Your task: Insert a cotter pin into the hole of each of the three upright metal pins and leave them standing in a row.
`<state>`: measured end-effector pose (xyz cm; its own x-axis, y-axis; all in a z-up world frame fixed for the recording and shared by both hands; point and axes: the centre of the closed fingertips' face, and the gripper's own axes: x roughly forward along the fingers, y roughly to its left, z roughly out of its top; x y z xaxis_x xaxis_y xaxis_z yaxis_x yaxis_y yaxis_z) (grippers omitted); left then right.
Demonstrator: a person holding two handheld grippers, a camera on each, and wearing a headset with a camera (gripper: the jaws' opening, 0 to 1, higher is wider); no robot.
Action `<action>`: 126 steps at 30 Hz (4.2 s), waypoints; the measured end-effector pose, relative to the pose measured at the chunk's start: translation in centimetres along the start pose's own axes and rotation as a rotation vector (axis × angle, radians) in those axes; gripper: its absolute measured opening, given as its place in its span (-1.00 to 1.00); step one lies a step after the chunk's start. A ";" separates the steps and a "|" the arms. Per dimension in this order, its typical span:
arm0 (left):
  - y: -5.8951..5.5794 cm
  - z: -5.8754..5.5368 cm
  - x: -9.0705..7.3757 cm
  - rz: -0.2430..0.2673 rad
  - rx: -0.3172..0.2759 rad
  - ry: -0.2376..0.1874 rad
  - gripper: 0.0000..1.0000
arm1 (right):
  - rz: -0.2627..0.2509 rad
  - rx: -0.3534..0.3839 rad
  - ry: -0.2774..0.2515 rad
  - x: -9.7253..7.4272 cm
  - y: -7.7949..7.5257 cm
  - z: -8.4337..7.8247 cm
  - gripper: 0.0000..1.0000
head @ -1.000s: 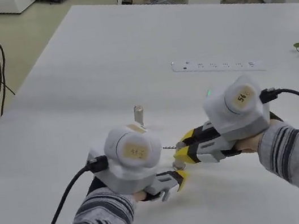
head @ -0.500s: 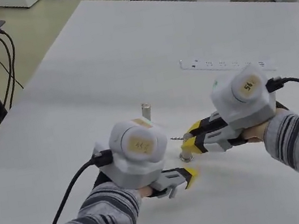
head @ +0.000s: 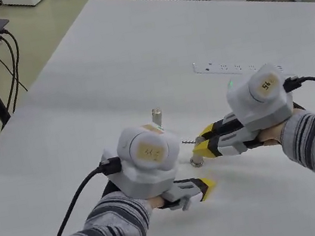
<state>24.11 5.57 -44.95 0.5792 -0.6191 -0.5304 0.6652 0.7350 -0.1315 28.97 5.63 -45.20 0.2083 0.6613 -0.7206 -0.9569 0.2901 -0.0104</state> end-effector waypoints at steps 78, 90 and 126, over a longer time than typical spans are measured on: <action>-0.5 1.9 -0.9 -0.027 -0.024 -0.034 0.44 | -0.150 0.109 -0.093 5.1 -5.3 5.2 -0.83; -1.2 2.5 -0.8 -0.050 -0.003 -0.054 0.54 | -0.217 0.176 -0.058 1.1 -6.2 1.6 -0.83; -2.6 4.2 -0.8 -0.076 0.079 -0.123 0.97 | -0.289 0.304 -0.061 -5.4 0.1 -4.5 -0.83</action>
<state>23.86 3.01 -40.69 0.5757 -0.7050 -0.4141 0.7416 0.6636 -0.0987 26.86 -1.02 -44.49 0.4795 0.5596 -0.6760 -0.7559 0.6547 0.0058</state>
